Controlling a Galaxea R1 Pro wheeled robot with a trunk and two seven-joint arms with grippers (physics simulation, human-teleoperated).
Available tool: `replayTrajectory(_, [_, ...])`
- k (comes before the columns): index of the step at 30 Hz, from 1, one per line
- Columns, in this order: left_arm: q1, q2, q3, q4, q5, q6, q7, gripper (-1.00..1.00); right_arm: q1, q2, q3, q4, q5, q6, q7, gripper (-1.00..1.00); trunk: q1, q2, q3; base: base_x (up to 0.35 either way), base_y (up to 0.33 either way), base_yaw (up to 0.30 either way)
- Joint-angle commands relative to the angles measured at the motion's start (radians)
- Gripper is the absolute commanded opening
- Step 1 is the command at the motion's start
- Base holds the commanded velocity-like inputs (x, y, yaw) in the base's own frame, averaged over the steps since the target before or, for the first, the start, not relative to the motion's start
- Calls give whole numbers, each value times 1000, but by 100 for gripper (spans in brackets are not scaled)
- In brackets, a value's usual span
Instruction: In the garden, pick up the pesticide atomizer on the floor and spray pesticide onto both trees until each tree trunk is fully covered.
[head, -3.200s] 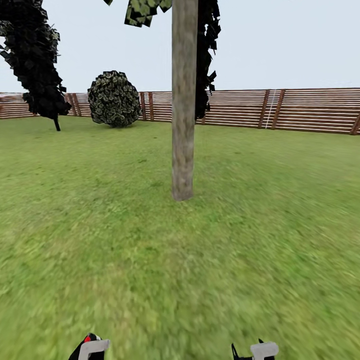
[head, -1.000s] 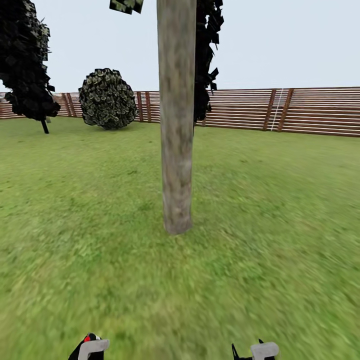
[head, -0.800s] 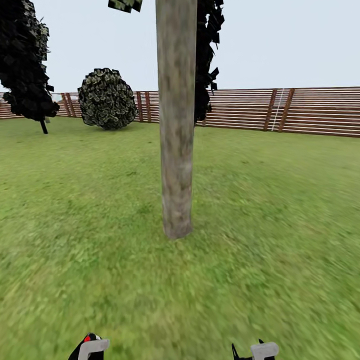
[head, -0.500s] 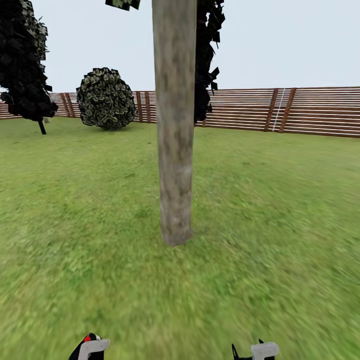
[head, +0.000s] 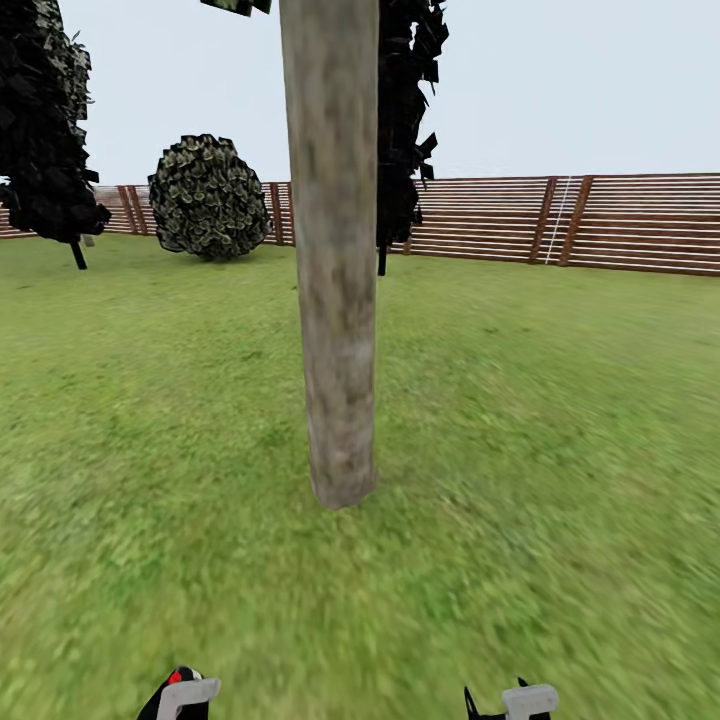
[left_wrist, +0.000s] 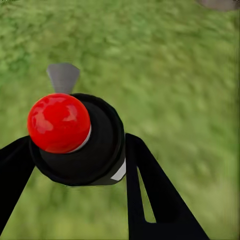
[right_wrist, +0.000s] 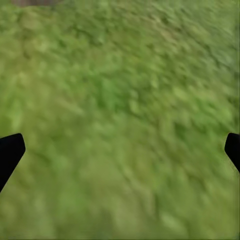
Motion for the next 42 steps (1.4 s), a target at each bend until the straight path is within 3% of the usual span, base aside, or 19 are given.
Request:
replayTrajectory(1, [0,0,0,0,0,0,0,-100,0,0,0,0,0,0,-1,100,0,0,0,56,-20,0])
replayTrajectory(14, [-4,2,0,4,-5,16,-8,-100,1,0,-1,-10,1,3,5,100,0,0,0,8,-3,0])
replayTrajectory(18, [-12,29,-11,5,-14,22,-22,-100,-43,-8,0,-13,7,5,59,100,0,0,0,0,0,0])
replayTrajectory(20, [-14,41,-12,2,-33,27,-46,-100,-95,-9,2,-11,41,10,122,100,0,0,0,0,0,0])
replayTrajectory(22, [-23,60,-12,-1,-58,32,-76,-100,-147,-8,2,-11,121,23,231,100,0,0,0,0,0,0])
replayTrajectory(25, [-55,84,-13,-3,-134,35,-175,-100,-231,-1,1,-14,314,64,425,100,0,0,0,0,0,0])
replayTrajectory(27, [-77,87,-12,-4,-183,36,-223,-100,-268,1,2,-13,360,76,472,100,0,0,0,0,0,0])
replayTrajectory(28, [-87,87,-12,-4,-206,37,-237,-100,-283,2,2,-13,373,80,494,100,0,0,0,0,0,0])
replayTrajectory(29, [-102,88,-13,-5,-254,35,-253,-100,-304,4,3,-12,386,83,557,100,0,0,0,0,0,0])
replayTrajectory(32, [-111,86,-13,-30,-359,39,-274,-100,-327,8,3,-13,395,84,662,100,0,0,0,0,0,0])
replayTrajectory(33, [-112,85,-13,-37,-380,43,-283,-100,-330,8,3,-13,396,85,673,100,0,0,0,0,0,0])
replayTrajectory(35, [-114,81,-12,-69,-459,81,-345,-100,-340,8,3,-13,397,85,699,100,0,0,0,0,0,0])
replayTrajectory(36, [-114,81,-12,-78,-475,96,-367,-100,-342,8,4,-13,398,85,702,100,0,0,0,0,0,0])
replayTrajectory(38, [-115,82,-11,-120,-517,165,-469,-100,-346,8,4,-13,399,86,711,100,0,0,0,0,0,0])
replayTrajectory(40, [-115,85,-10,-156,-532,210,-555,-100,-348,8,4,-13,399,86,714,100,0,0,0,0,0,0])
replayTrajectory(42, [-115,88,-9,-212,-545,255,-699,-100,-349,9,4,-13,399,86,717,100,0,0,0,0,0,0])
